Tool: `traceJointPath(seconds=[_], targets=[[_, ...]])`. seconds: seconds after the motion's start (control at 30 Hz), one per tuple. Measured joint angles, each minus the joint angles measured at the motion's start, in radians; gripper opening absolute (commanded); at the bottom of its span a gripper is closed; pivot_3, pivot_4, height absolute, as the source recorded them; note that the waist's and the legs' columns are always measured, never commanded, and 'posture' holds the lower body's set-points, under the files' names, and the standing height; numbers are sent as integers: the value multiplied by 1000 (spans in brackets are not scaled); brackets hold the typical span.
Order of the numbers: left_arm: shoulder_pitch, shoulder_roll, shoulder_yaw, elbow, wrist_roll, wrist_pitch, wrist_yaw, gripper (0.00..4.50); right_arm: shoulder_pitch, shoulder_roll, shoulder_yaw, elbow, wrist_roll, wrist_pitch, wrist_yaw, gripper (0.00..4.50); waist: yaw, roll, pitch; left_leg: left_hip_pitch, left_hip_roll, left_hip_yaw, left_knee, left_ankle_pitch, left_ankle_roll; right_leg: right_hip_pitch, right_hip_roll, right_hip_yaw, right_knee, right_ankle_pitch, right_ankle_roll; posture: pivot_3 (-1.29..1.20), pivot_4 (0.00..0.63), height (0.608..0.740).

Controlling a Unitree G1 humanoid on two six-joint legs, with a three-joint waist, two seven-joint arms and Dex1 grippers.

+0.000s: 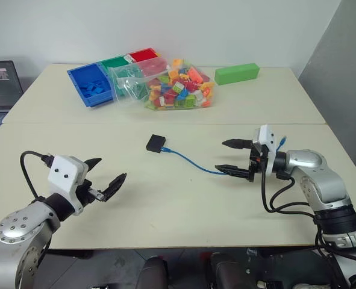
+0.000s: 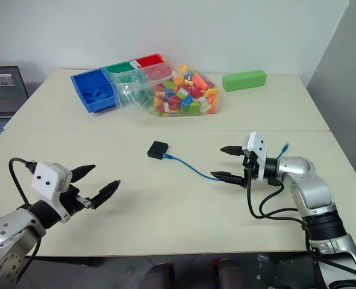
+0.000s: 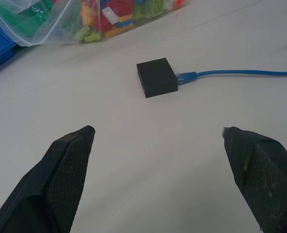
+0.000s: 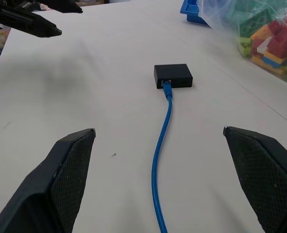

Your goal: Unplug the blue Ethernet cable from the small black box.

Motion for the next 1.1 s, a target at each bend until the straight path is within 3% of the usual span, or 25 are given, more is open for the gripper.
traceJointPath(seconds=[0.6,0.8,0.93,1.1], targets=[[-12,52,0,78,3,-25,-102,4500,30,1,1,-83,-1,18,-30,4475,0,0,0,0,0,0,0,0,0,0,0,0,0,-1,1,0,150,740],[-26,96,15,153,-16,-68,-202,4500,-16,11,29,-99,-23,112,-83,4475,-4,0,0,0,0,0,0,0,0,-1,0,0,0,0,0,0,150,740],[-21,140,38,202,-19,-95,-272,4500,-84,105,98,-68,-91,117,-152,4475,-12,0,0,0,1,0,0,0,0,-1,1,-1,0,0,0,0,150,740],[-56,182,41,305,-11,-126,-319,4500,-191,278,221,117,-237,29,-253,4475,-20,1,0,-1,1,0,-1,0,0,-2,1,-1,0,0,0,0,150,740]])
